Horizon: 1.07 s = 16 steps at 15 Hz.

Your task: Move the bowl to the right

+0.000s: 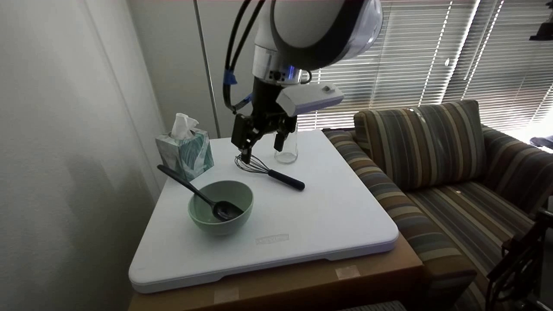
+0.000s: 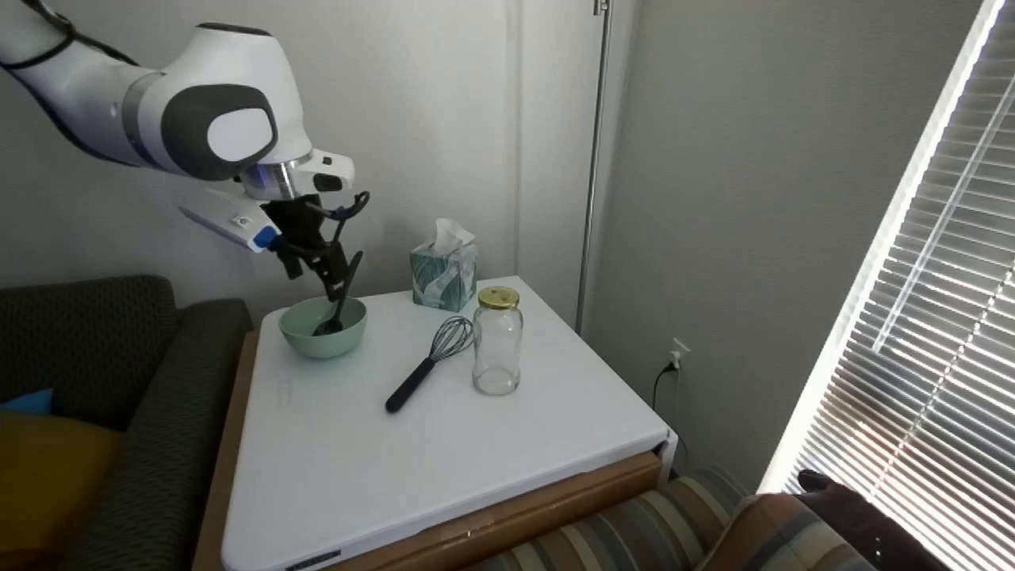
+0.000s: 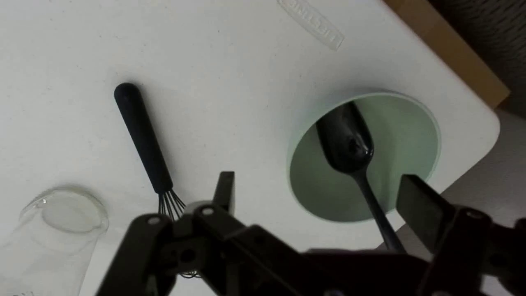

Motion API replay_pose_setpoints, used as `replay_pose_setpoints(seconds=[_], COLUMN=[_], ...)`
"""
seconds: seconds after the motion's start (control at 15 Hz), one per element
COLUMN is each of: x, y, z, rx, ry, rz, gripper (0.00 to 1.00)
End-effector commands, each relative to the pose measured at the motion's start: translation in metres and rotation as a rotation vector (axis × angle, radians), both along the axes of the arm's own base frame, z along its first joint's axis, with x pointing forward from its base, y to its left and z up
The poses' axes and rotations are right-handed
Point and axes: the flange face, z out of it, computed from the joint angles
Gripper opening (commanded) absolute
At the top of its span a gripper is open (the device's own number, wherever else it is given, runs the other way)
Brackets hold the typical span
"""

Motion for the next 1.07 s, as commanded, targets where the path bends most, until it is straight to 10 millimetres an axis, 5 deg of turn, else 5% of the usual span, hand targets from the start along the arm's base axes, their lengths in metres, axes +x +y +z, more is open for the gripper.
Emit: replay_pose_setpoints(seconds=[0.0,0.4,0.67,1.0], x=[0.035,0.061,0.06,0.06], y=[0.004,0.043,0.045,0.045], z=[-0.008,-0.041,-0.08,-0.105], rx=[0.067,0.031,-0.074,-0.102], ry=[-0.001,0.006,0.039,0.04], rz=[-0.124,-0.085,-0.054,-0.034], gripper=[1.0,1.0,1.0,1.0])
